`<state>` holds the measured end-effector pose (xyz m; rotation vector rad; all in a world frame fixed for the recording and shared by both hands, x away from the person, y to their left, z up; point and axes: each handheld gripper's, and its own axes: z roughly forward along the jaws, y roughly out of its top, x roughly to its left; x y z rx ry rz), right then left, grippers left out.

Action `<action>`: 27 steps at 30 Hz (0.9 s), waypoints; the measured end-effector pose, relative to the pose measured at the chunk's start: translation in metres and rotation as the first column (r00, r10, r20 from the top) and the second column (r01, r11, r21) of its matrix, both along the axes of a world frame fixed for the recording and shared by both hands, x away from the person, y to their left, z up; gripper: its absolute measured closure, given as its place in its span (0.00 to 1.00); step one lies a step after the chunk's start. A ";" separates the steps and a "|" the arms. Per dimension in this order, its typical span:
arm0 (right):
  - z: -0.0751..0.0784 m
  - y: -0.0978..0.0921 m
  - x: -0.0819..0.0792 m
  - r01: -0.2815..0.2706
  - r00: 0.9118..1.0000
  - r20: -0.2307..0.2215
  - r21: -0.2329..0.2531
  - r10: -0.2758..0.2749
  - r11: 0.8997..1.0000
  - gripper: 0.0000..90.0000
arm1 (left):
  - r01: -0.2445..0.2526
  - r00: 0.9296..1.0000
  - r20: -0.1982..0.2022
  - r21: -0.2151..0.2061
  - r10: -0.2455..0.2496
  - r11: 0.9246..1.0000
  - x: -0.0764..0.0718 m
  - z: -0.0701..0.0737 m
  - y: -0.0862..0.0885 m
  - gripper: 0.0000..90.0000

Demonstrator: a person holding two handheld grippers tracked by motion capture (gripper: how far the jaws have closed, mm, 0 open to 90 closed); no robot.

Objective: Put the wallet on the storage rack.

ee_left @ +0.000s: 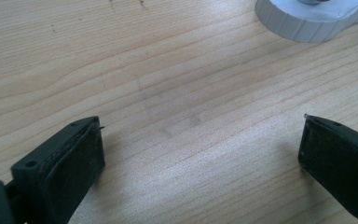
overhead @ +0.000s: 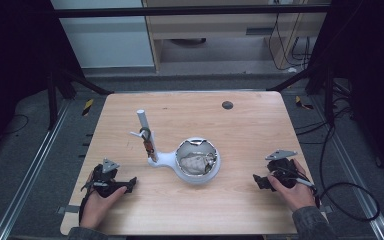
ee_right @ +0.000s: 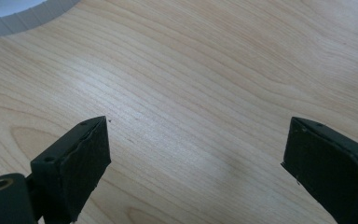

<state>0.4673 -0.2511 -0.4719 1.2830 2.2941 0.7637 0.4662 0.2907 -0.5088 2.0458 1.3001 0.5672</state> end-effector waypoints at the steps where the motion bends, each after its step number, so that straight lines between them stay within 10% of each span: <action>1: -0.001 0.000 0.000 -0.001 1.000 -0.002 0.002 0.001 1.000 0.08 | 0.000 1.000 0.000 0.000 0.000 1.000 0.000 0.000 0.000 0.00; 27: -0.035 0.006 0.008 0.054 0.998 0.013 0.091 -0.055 0.994 0.03 | 0.000 1.000 0.000 0.000 0.000 1.000 0.000 0.000 0.000 0.00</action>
